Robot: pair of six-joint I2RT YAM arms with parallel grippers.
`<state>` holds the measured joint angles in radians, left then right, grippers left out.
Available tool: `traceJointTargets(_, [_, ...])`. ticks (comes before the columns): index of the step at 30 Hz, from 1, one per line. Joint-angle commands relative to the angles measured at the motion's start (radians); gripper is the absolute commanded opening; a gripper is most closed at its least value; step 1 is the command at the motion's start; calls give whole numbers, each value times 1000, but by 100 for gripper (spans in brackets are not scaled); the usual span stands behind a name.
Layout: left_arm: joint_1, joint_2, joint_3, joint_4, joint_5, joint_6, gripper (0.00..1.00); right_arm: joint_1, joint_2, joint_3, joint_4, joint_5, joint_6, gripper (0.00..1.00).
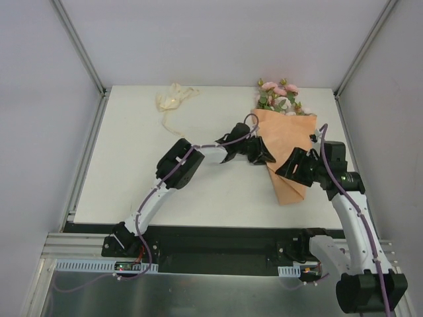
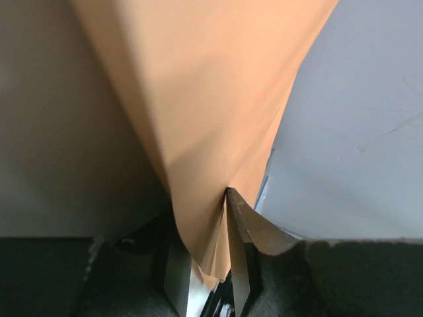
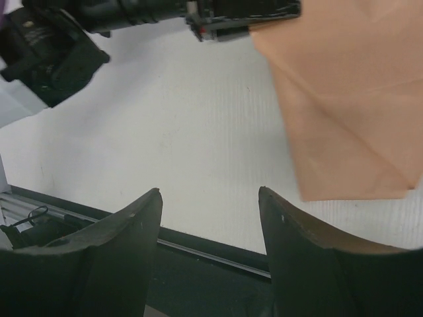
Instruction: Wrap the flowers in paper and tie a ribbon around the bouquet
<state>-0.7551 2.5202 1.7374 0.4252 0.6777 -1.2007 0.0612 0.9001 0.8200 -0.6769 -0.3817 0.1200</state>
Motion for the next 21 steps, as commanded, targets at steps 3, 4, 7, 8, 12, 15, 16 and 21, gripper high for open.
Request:
traceJointTargets(3, [-99, 187, 324, 32, -53, -151, 28, -9, -139, 25, -82, 110, 37, 66])
traceJointTargets(4, [-101, 196, 349, 21, -38, -145, 31, -14, -148, 28, -90, 127, 32, 67])
traceJointTargets(7, [-98, 132, 306, -17, -7, -64, 50, -20, -164, 45, -118, 155, 10, 69])
traceJointTargets(8, [-93, 94, 213, -29, -3, -25, 55, -23, -167, 48, -122, 156, 6, 69])
traceJointTargets(12, [-43, -238, -115, -98, -7, 192, 77, -29, -141, 47, -104, 162, -25, 73])
traceJointTargets(15, [40, -477, -353, -218, -24, 352, 81, -32, -90, 57, -78, 142, -46, 73])
traceJointTargets(16, [90, -533, -401, -264, -41, 433, 84, -32, -81, 60, -63, 141, -57, 73])
traceJointTargets(21, [336, -814, -636, -572, -212, 498, 96, -29, -35, 79, -26, 119, -88, 73])
